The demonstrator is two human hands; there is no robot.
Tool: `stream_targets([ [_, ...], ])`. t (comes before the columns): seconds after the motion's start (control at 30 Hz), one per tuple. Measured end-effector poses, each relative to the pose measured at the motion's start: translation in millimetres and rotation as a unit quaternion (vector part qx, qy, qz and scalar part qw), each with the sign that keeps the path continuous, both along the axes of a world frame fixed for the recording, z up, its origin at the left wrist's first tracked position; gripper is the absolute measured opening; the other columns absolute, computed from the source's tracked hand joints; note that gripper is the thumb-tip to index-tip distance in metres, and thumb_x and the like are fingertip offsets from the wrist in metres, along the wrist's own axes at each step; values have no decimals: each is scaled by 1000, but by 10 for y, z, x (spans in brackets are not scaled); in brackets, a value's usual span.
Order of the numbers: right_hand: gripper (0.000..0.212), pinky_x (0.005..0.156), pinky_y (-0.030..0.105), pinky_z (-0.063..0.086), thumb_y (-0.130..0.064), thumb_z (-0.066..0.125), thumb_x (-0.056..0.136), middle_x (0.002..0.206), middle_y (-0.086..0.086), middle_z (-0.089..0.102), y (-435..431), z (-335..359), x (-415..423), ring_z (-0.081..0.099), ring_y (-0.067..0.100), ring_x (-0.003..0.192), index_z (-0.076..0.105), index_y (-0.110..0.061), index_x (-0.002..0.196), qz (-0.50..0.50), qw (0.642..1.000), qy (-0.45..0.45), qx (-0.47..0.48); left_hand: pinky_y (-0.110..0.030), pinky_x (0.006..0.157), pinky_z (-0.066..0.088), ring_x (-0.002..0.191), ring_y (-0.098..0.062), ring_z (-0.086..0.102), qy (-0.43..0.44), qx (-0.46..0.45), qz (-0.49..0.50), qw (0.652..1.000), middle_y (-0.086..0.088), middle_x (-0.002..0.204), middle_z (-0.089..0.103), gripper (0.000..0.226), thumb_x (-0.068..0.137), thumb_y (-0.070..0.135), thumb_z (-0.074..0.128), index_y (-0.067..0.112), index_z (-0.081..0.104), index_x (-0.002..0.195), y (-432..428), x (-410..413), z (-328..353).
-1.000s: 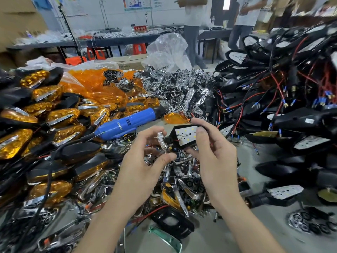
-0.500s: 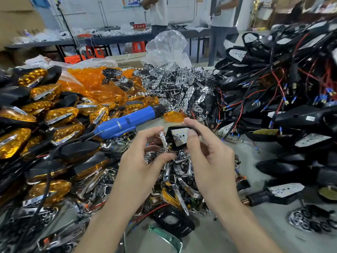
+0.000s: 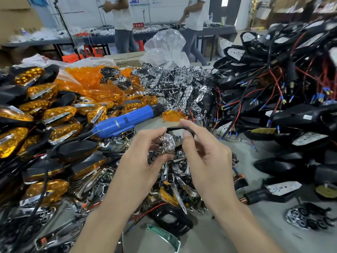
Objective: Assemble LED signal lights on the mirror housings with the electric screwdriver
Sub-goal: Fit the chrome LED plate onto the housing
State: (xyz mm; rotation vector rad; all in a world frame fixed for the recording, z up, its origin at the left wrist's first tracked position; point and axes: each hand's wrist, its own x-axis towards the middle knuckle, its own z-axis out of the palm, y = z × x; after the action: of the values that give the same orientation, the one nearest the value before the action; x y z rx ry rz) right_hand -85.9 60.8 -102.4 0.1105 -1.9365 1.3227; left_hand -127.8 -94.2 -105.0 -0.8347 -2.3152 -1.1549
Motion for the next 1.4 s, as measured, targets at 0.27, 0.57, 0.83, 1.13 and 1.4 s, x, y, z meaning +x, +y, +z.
stream_targets([
  [0.27,31,82,7,48,-32,56,102,118,-29,68,-13,-36,-15,70,0,98,70,-27,129,22,999,6,-23,-13,93,46,109,4,56,16,10,2,1000,17,112,52,48,84,42,62,37,48,130,67,0,-5],
  [0.57,32,67,17,53,-44,57,97,77,-24,66,8,-1,-4,60,3,62,64,-45,127,51,996,-37,-63,-1,91,35,110,12,50,-6,-2,21,1000,35,116,50,52,81,42,69,48,46,128,45,-28,-25],
  [0.83,34,71,23,60,-15,54,106,63,-17,54,153,39,-64,49,1,58,77,-38,112,150,966,-77,-198,-6,101,32,127,8,45,-48,14,-26,998,28,130,51,52,87,53,64,53,44,135,96,-36,17],
  [1.13,25,71,30,62,-20,55,106,98,35,62,170,19,-100,65,38,82,78,-29,111,166,945,-95,-266,-1,95,31,121,14,46,-102,72,-47,991,38,126,51,48,85,48,70,60,46,124,166,19,66],
  [1.4,26,71,29,63,-17,57,105,102,1,79,163,88,-70,76,20,94,80,-30,107,113,947,-75,-291,-19,99,45,125,-11,57,-137,193,-119,964,12,131,62,48,88,18,70,38,53,128,38,7,139],
])
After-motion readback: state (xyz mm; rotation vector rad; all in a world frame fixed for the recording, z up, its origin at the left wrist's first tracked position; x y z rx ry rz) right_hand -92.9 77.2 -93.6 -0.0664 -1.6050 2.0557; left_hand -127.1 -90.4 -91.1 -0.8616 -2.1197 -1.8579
